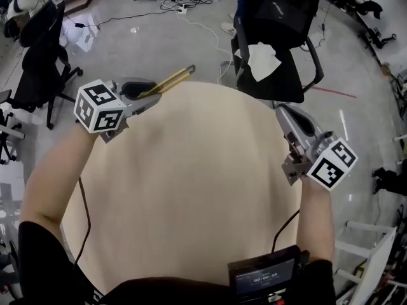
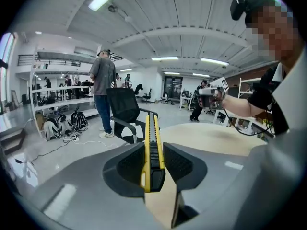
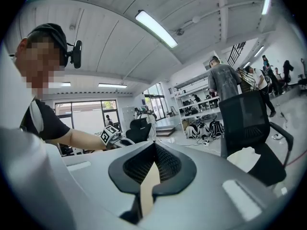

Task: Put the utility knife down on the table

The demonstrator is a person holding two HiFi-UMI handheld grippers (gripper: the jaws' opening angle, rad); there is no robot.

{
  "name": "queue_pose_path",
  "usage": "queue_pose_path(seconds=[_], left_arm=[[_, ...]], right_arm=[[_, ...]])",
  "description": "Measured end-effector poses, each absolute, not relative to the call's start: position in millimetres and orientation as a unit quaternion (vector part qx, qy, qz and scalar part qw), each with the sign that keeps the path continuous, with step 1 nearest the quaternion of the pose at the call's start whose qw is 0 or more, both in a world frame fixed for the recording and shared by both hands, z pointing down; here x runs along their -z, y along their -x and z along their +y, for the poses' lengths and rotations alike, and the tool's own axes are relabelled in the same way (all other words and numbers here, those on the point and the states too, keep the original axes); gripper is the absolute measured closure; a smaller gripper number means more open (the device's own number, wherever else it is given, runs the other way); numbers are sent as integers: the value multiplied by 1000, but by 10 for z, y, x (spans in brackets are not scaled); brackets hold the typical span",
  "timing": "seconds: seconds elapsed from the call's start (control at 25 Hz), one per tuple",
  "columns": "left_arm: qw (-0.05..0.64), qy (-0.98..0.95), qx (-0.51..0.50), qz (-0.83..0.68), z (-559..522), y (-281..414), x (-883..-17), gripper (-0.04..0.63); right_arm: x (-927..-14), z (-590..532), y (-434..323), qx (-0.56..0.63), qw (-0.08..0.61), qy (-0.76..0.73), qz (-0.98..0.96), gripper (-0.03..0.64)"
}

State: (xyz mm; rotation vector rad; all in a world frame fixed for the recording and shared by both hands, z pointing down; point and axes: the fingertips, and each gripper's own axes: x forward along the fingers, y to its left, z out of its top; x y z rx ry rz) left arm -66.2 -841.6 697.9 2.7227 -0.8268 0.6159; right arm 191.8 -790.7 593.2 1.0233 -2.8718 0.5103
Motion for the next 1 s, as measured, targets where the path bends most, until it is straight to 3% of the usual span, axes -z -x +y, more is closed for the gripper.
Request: queue_pose_path(seconds=[0.48,0.6,0.64,0.76,1.0], left_arm=[[16,-895,-378,-238,-8754,457,-8103,479],[18,-899,-392,-196,-8661,376,-8216,472],[25,-900,-395,-183,-8622,343,-8247,440],[34,-908,-372,-190,-8666,287,-8178,206],[42,-923,-294,-244,-8847,347,-7770,185]], right_arm=[[-6464,-8091,-1737,-174,46,-310,-933,602],[-6549,-8063,-1712,-179,46,-306,-934,602],[-6567,-8057,-1707,-181,47,-304,-934,603],[-6584,-8052,-1702,-185,48,-300,-934,602],[-6495,-8034,-1675,-180,47,-304,-934,603]])
